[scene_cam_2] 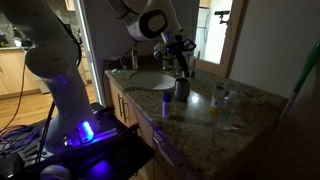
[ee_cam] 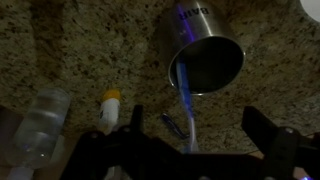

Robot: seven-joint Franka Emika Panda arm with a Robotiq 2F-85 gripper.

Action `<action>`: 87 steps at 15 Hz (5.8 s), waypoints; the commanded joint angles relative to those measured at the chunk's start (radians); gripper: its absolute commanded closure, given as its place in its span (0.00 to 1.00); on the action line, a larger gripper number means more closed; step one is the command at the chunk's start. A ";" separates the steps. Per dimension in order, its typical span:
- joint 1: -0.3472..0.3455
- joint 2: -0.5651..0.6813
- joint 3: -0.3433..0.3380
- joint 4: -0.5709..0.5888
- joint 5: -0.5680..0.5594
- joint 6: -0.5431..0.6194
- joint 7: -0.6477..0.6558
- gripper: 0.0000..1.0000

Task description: Move the silver cup to the left, remove the toothpaste from the cup and place it on the left side of the counter then take out the toothbrush and place it on the left side of the counter

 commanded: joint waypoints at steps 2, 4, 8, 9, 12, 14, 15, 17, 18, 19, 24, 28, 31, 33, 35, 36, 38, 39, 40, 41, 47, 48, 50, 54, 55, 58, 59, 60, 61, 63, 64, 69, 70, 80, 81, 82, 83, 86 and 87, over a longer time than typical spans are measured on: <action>-0.058 0.065 0.019 0.011 -0.071 0.106 0.058 0.00; -0.084 0.095 0.019 0.021 -0.113 0.116 0.091 0.00; -0.098 0.139 0.016 0.033 -0.161 0.135 0.138 0.00; -0.100 0.146 0.017 0.035 -0.176 0.153 0.148 0.00; -0.085 0.164 0.010 0.037 -0.179 0.184 0.141 0.26; -0.089 0.173 0.011 0.041 -0.192 0.198 0.144 0.40; -0.092 0.176 0.012 0.044 -0.203 0.199 0.147 0.47; -0.092 0.180 0.010 0.048 -0.220 0.202 0.148 0.62; -0.095 0.181 0.011 0.049 -0.234 0.202 0.152 0.69; -0.092 0.183 0.010 0.049 -0.239 0.203 0.151 0.75; -0.095 0.178 0.010 0.048 -0.277 0.205 0.172 1.00; -0.077 0.137 0.003 0.036 -0.268 0.186 0.178 0.98; -0.048 0.065 0.001 0.021 -0.232 0.166 0.154 0.98; -0.030 0.006 0.000 0.026 -0.229 0.145 0.147 0.98; -0.028 -0.069 0.007 0.039 -0.254 0.104 0.151 0.98; -0.017 -0.106 0.006 0.048 -0.251 0.074 0.143 0.98; 0.040 -0.186 -0.019 0.067 -0.208 0.012 0.100 0.98; 0.074 -0.231 -0.011 0.076 -0.084 -0.031 0.000 0.98; 0.095 -0.270 -0.008 0.096 -0.038 -0.066 -0.029 0.98; 0.136 -0.312 -0.010 0.122 0.040 -0.116 -0.088 0.98; 0.382 -0.411 0.043 0.254 0.379 -0.488 -0.207 0.98; 0.414 -0.418 0.059 0.230 0.416 -0.504 -0.203 0.98; 0.480 -0.428 0.061 0.201 0.496 -0.545 -0.238 0.98; 0.427 -0.427 0.096 0.225 0.461 -0.520 -0.196 0.90; 0.423 -0.428 0.095 0.226 0.460 -0.520 -0.197 0.98; 0.460 -0.358 0.144 0.173 0.465 -0.580 -0.190 0.98; 0.489 -0.331 0.156 0.152 0.498 -0.579 -0.191 0.98; 0.504 -0.295 0.185 0.137 0.511 -0.576 -0.178 0.98; 0.526 -0.258 0.204 0.129 0.530 -0.578 -0.176 0.98; 0.578 -0.170 0.223 0.140 0.588 -0.595 -0.189 0.98; 0.596 -0.144 0.219 0.163 0.612 -0.640 -0.204 0.98; 0.580 -0.113 0.253 0.151 0.550 -0.627 -0.154 0.98; 0.583 -0.063 0.262 0.166 0.545 -0.628 -0.142 0.98; 0.638 0.262 0.307 0.364 0.578 -0.604 -0.036 0.90; 0.642 0.284 0.307 0.388 0.579 -0.604 -0.036 0.90; 0.643 0.294 0.306 0.399 0.580 -0.604 -0.036 0.98; 0.641 0.316 0.302 0.408 0.567 -0.616 -0.023 0.98; 0.658 0.416 0.313 0.464 0.553 -0.610 -0.016 0.98; 0.666 0.444 0.313 0.480 0.537 -0.598 -0.003 0.98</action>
